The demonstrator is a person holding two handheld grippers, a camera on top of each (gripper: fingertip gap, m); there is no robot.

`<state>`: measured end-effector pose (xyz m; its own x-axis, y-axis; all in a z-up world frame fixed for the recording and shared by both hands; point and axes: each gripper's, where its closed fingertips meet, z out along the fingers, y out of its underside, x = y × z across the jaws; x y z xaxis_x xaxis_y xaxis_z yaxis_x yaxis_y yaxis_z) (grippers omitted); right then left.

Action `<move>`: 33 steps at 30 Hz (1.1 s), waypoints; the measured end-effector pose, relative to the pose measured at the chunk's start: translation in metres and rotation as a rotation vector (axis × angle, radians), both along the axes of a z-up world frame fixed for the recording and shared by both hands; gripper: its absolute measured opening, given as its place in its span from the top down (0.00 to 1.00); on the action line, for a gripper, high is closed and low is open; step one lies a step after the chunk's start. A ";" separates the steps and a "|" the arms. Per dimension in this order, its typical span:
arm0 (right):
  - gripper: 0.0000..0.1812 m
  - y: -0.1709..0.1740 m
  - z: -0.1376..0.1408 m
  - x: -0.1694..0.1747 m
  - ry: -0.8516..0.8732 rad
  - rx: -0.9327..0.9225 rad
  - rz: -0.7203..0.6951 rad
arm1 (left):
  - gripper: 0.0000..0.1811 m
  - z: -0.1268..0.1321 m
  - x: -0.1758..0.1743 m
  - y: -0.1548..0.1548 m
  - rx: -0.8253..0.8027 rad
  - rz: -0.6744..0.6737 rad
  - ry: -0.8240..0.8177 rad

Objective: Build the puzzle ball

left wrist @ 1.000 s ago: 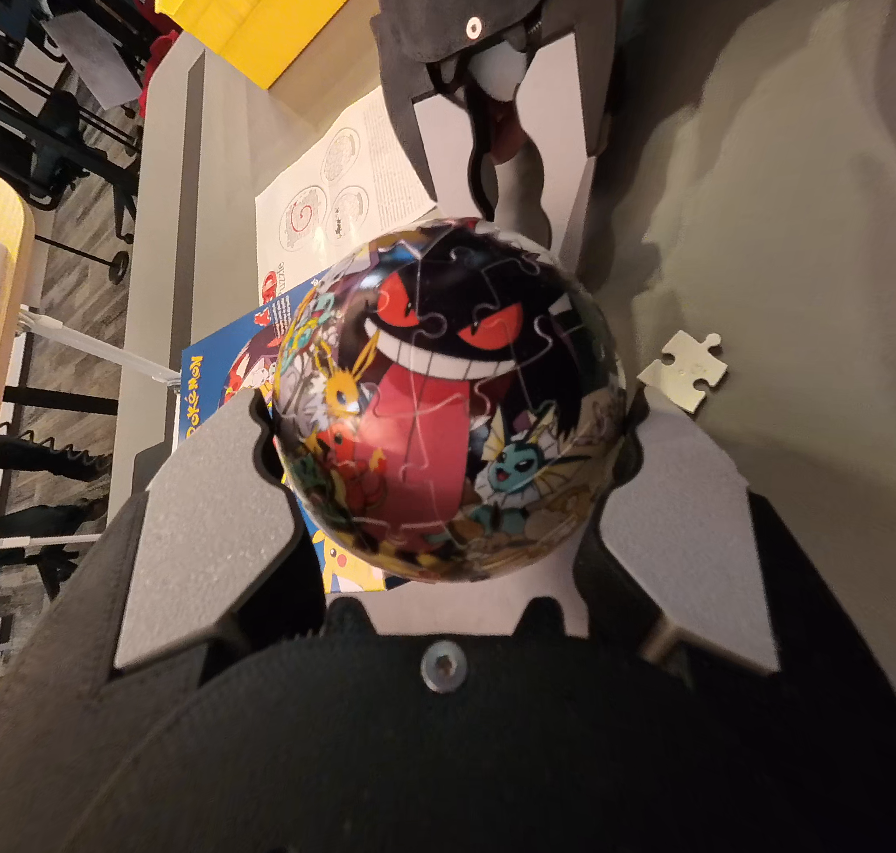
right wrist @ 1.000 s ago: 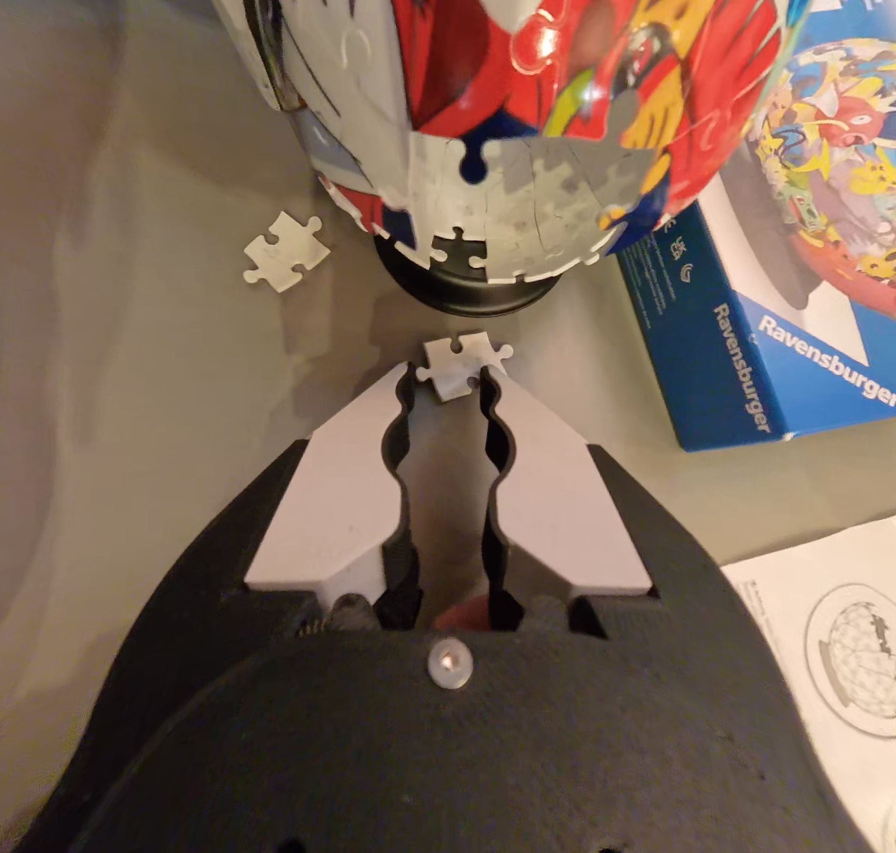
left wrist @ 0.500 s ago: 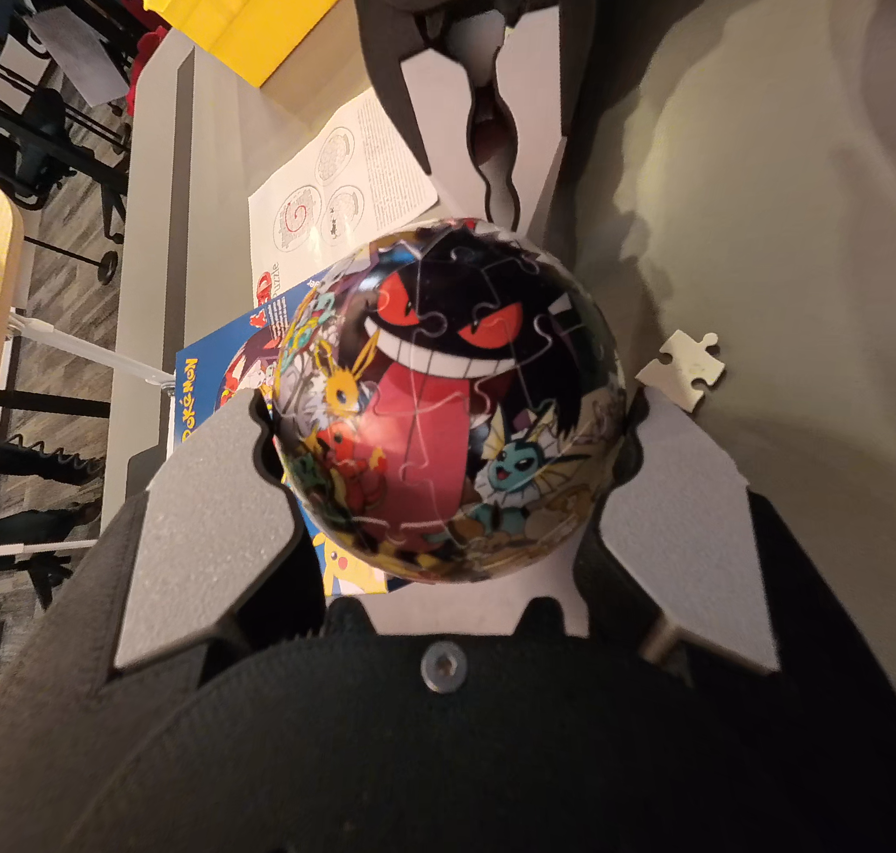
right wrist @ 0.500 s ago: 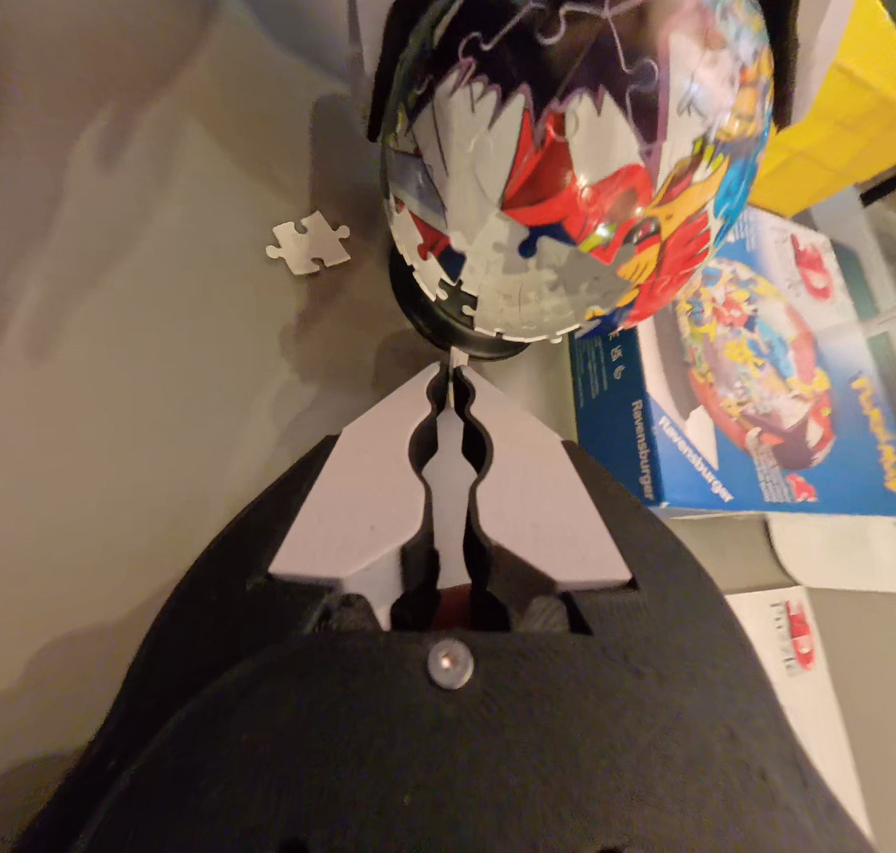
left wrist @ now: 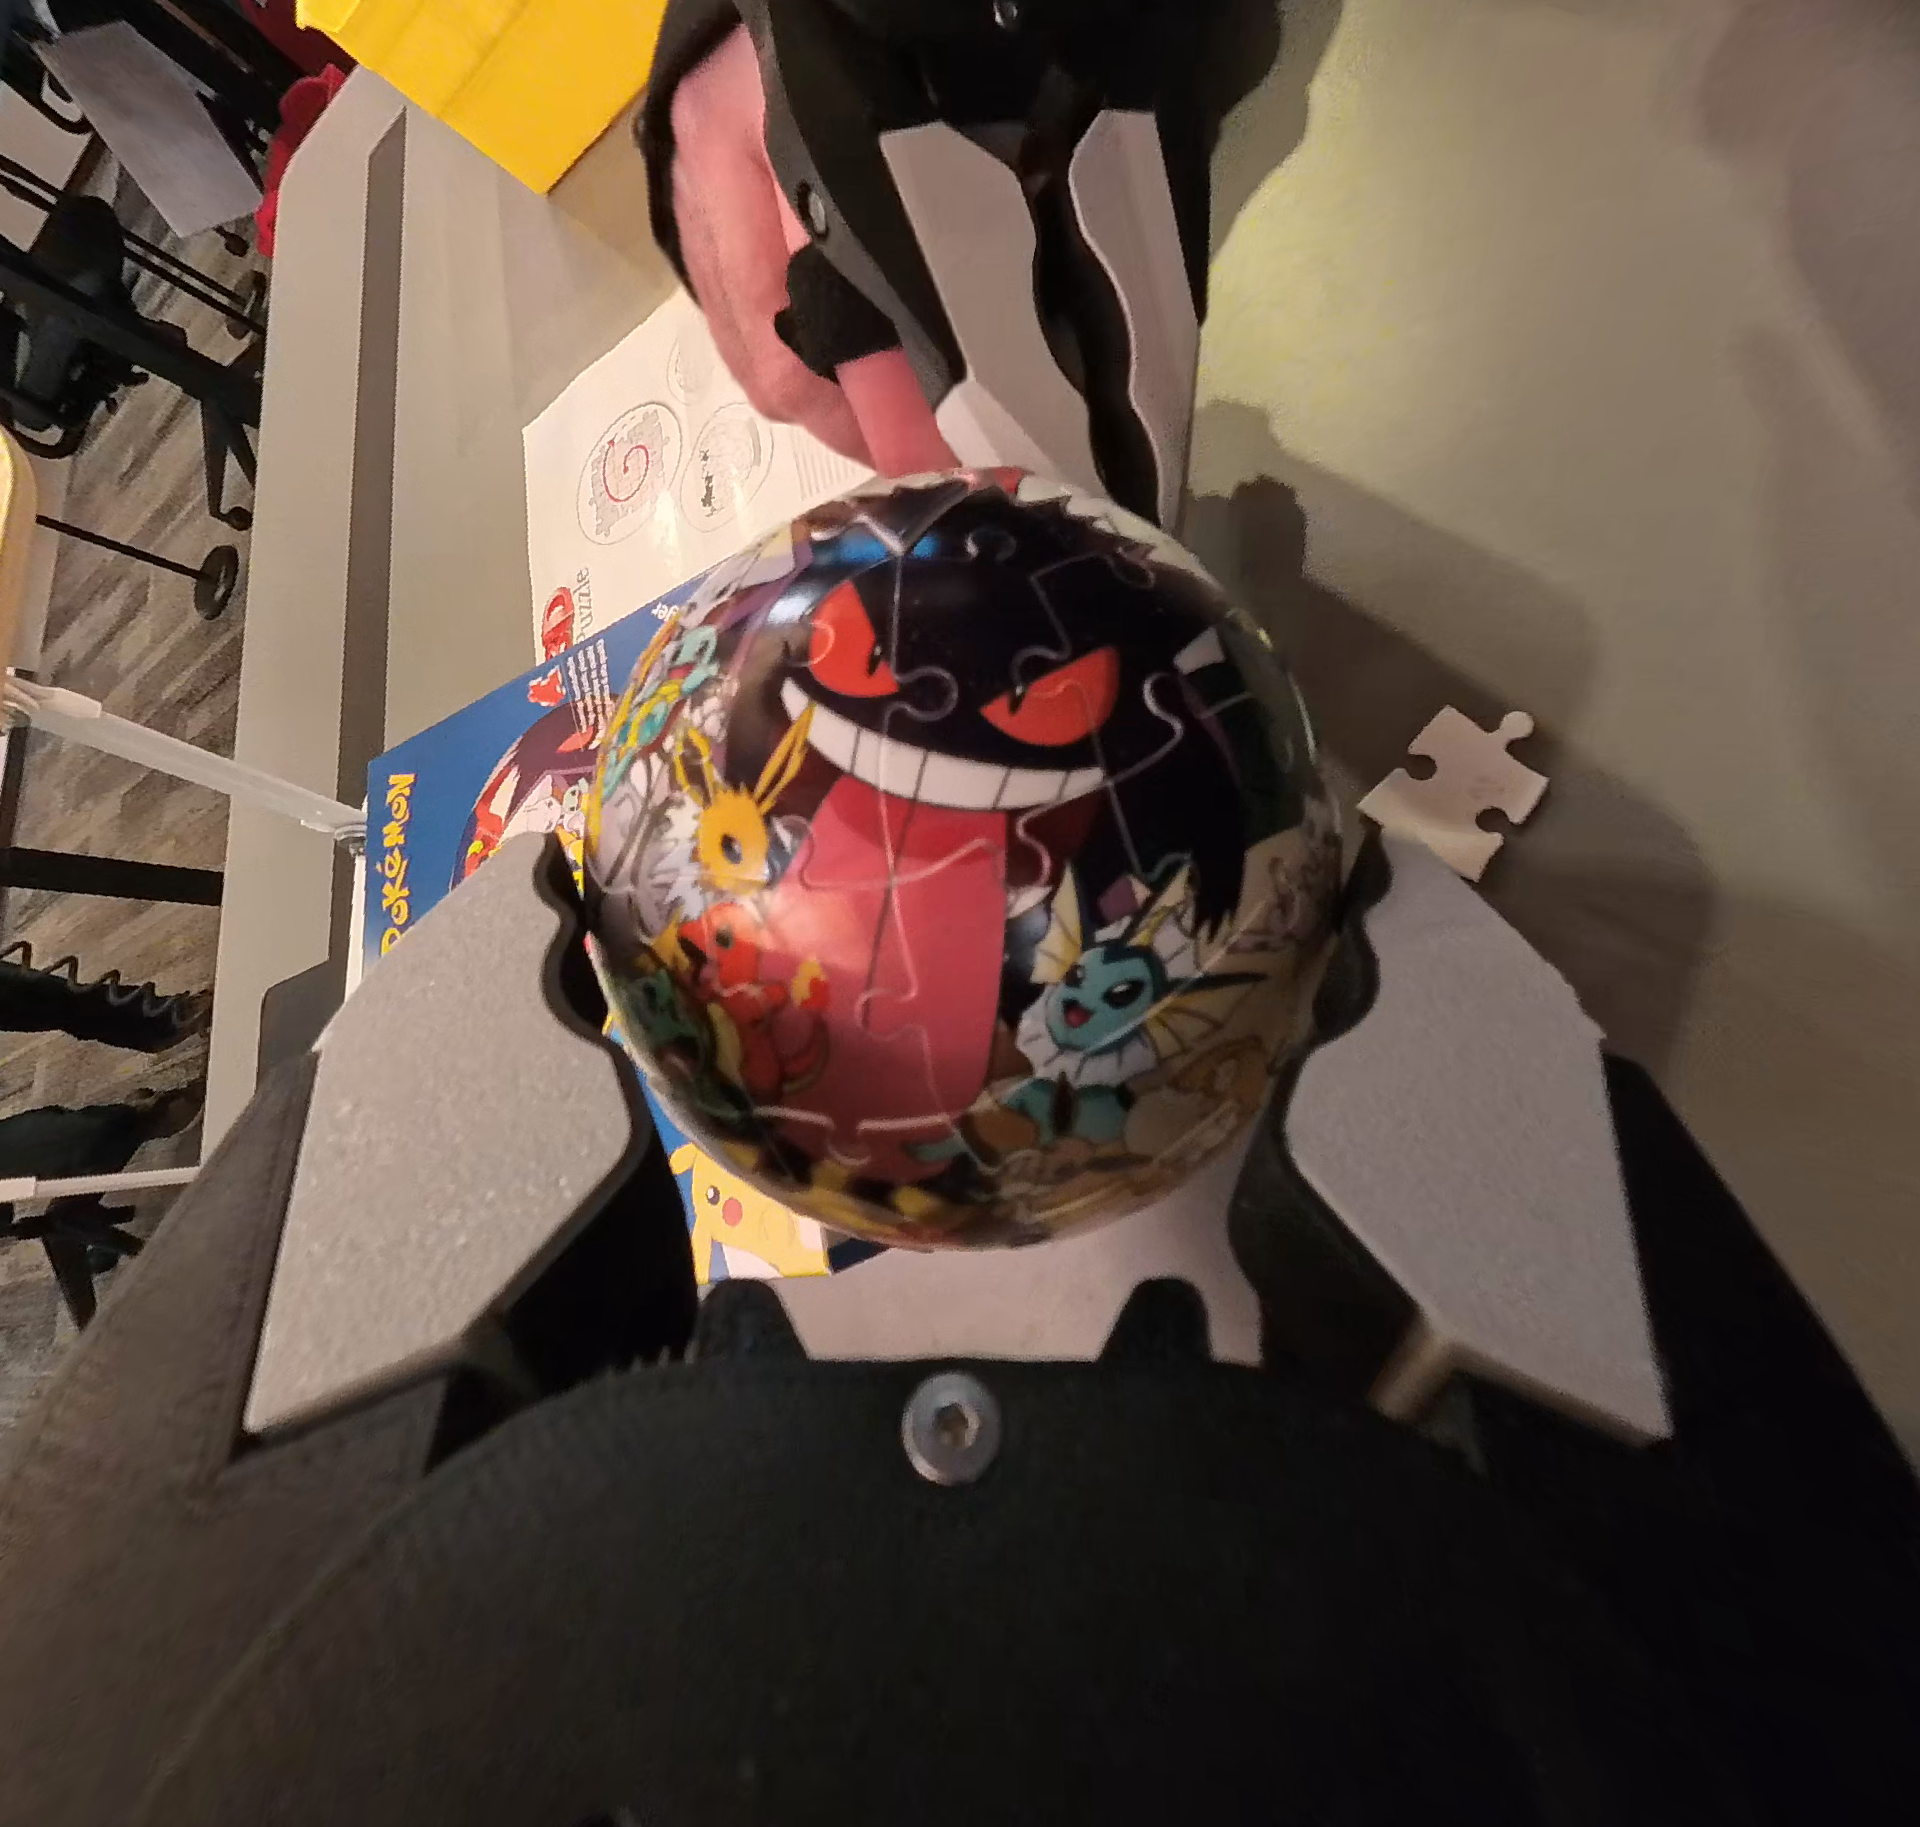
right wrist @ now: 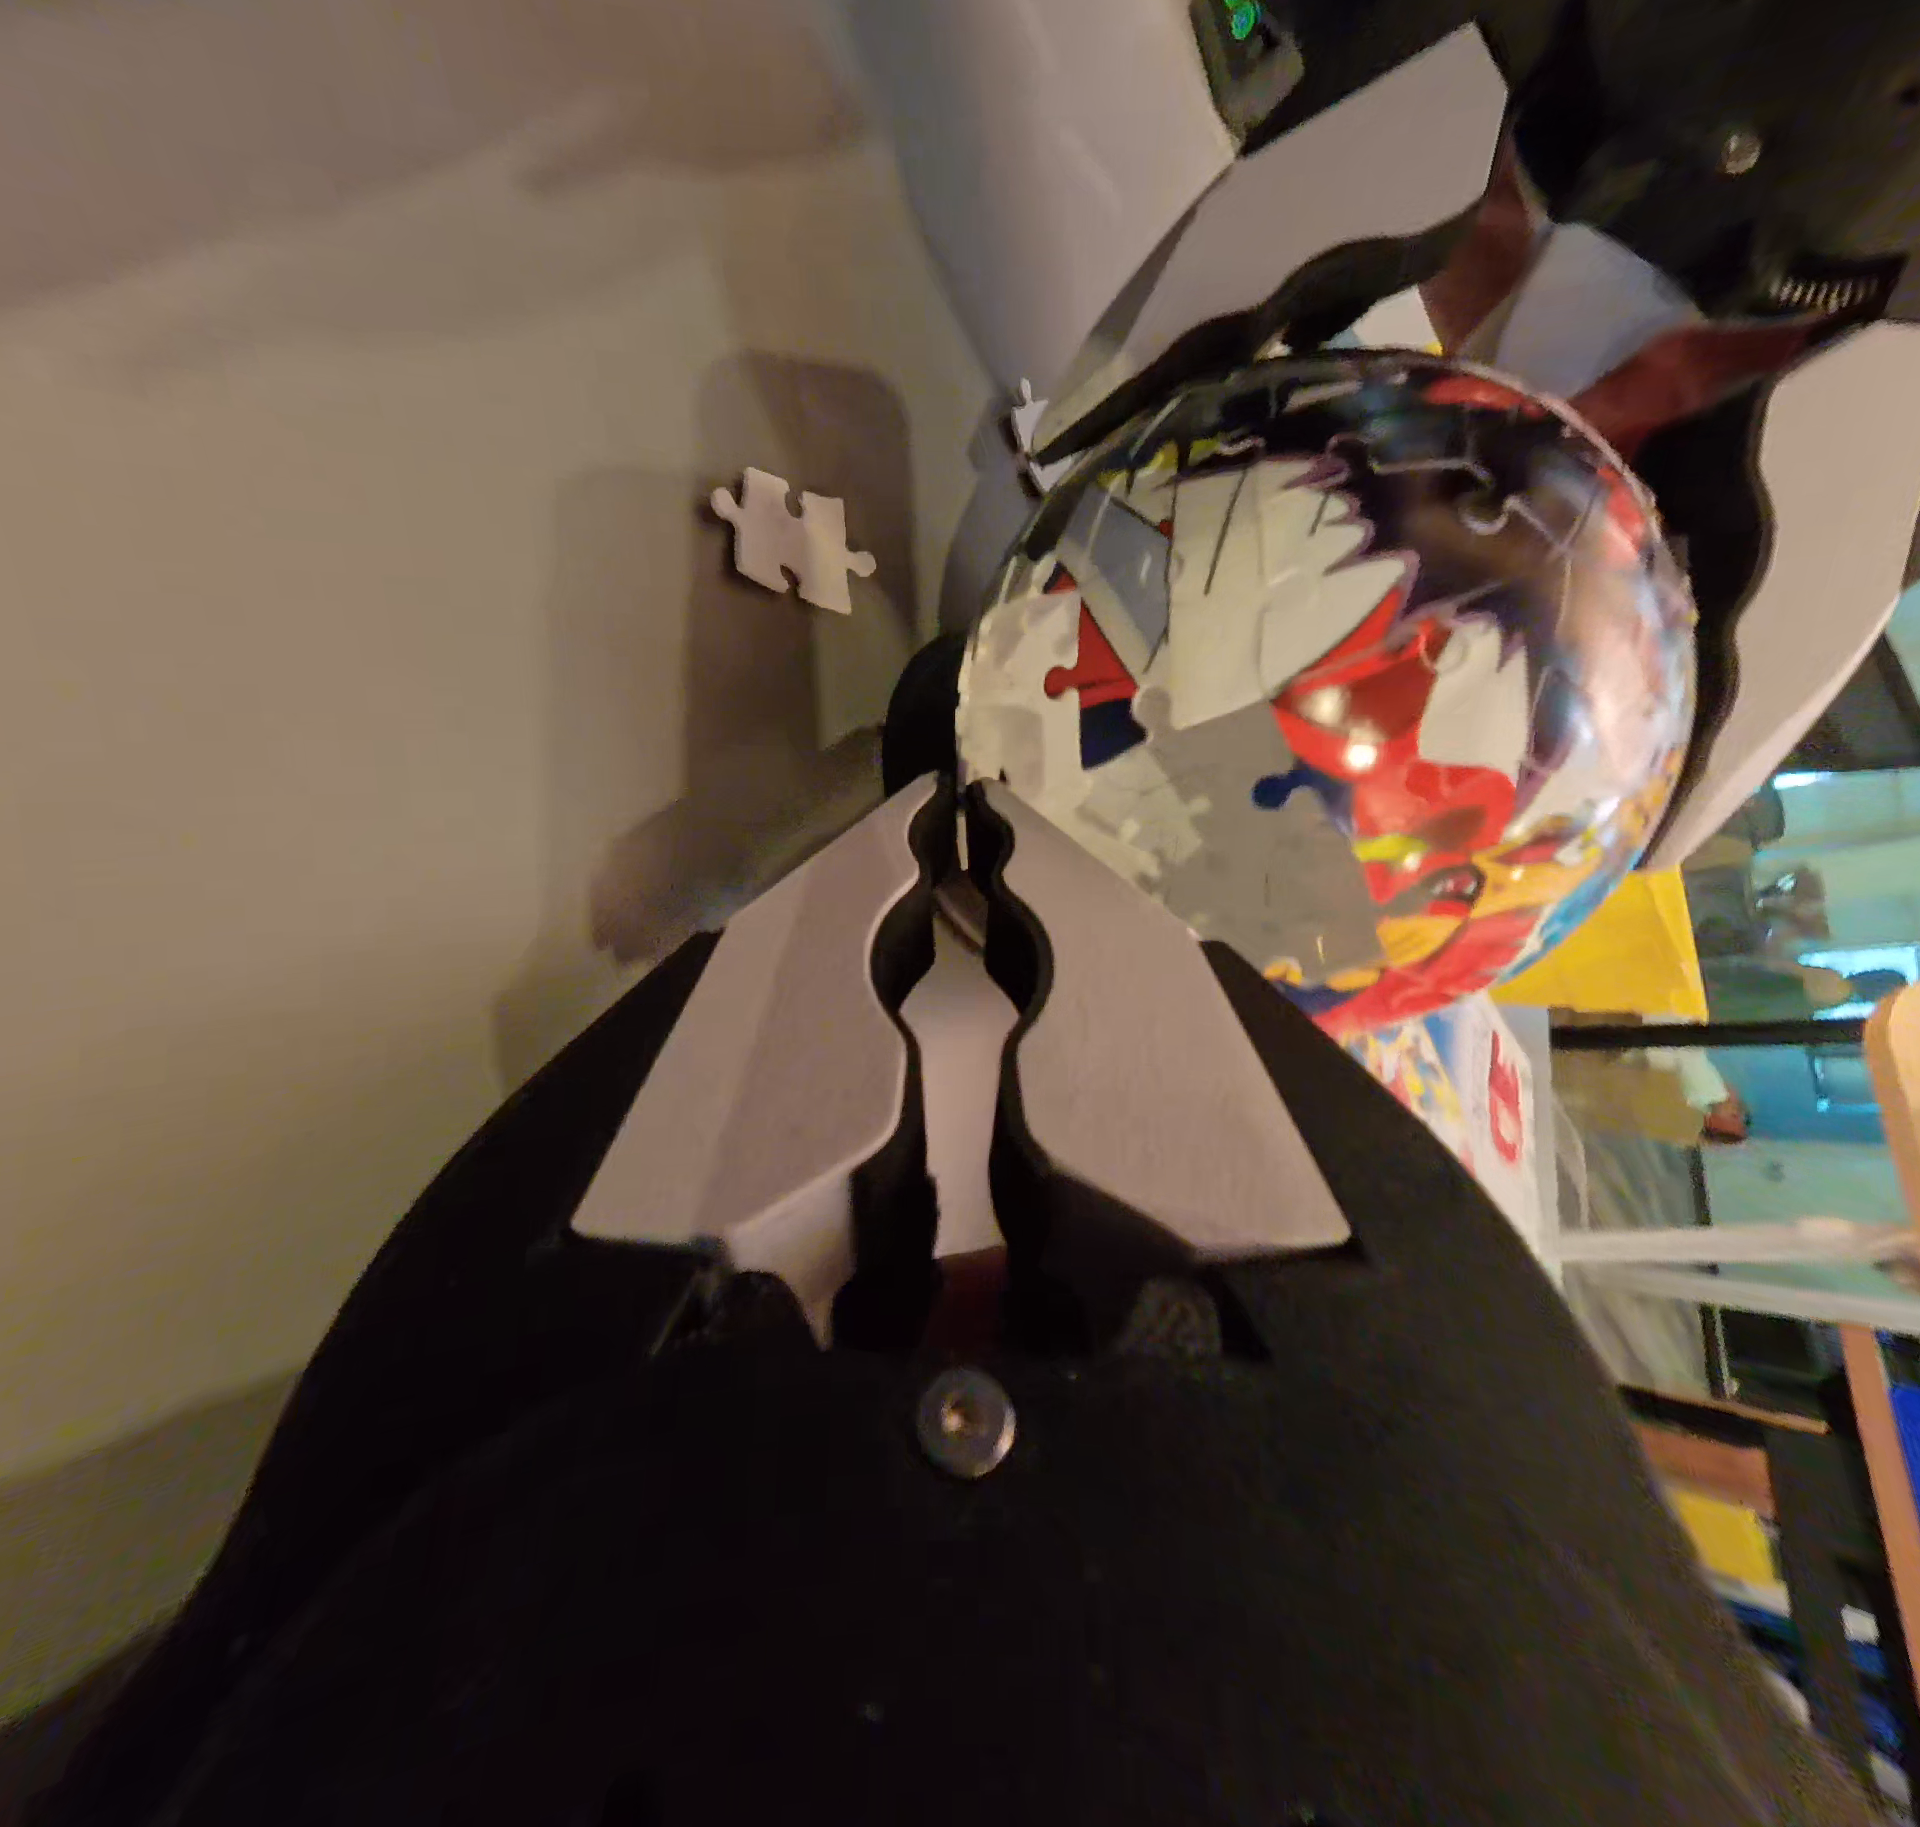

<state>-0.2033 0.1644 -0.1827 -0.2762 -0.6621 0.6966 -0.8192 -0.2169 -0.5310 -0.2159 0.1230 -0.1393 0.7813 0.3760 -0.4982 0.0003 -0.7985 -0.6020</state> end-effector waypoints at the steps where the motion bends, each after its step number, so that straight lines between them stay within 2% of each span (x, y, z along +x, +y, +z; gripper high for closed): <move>1: 1.00 -0.001 0.000 0.002 0.009 -0.008 0.017 | 0.26 0.000 0.000 0.000 -0.001 -0.001 0.000; 15: 1.00 -0.012 -0.010 -0.002 0.054 -0.010 0.102 | 0.26 0.000 0.000 0.001 -0.008 -0.008 -0.005; 33: 1.00 -0.017 -0.014 -0.009 0.081 0.013 0.014 | 0.26 -0.001 0.000 0.000 -0.016 -0.005 -0.011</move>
